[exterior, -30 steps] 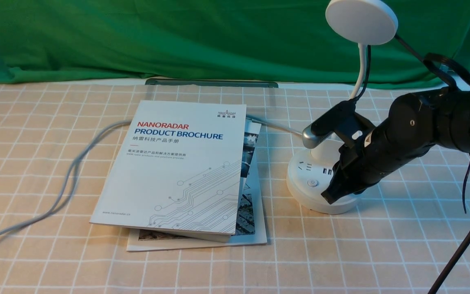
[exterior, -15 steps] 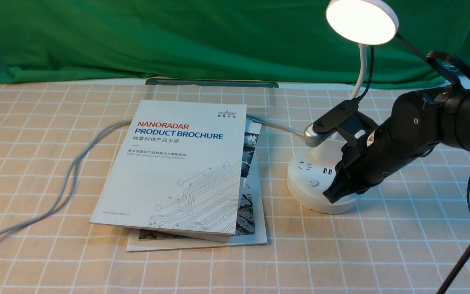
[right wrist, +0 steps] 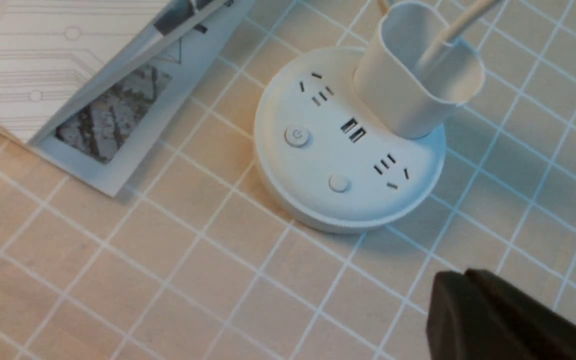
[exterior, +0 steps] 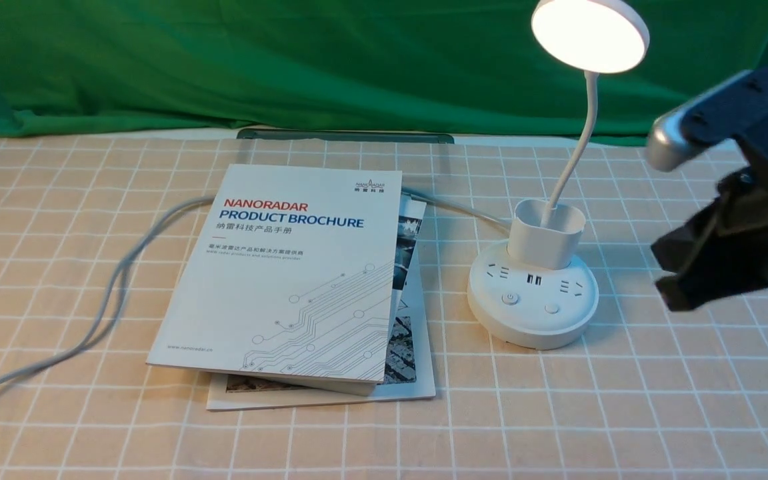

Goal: Turn on the table lamp on the light coffee tablecloth with your hand.

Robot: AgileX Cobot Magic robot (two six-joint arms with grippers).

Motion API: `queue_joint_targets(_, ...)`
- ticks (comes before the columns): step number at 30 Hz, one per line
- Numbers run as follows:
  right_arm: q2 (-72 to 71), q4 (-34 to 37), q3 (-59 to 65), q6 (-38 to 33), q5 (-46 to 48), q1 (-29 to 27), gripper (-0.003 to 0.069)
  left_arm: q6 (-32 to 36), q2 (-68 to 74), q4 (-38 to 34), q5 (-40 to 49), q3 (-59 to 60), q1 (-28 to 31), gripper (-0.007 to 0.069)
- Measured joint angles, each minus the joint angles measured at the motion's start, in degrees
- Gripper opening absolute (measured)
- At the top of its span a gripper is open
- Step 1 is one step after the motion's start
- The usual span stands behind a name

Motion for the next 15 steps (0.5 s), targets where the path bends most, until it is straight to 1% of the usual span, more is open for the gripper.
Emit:
queue_joint_targets(2,-7.6,-0.1,4.6,0.5,-1.5,0.0,0.0030,0.0,0.0,0.0,0.0,0.0,0.0,0.0021)
queue_joint_targets(8,-26.2,0.0,11.8,3.3,-2.6,0.0,0.0030,0.0,0.0,0.0,0.0,0.0,0.0,0.0021)
queue_joint_targets(11,-34.0,0.0,15.2,3.5,-4.7,0.0,0.0034,0.0,0.0,0.0,0.0,0.0,0.0,0.0021)
queue_joint_targets(15,-40.8,0.0,18.8,3.5,-6.9,0.0,0.0037,0.0,0.0,0.0,0.0,0.0,0.0,0.0021)
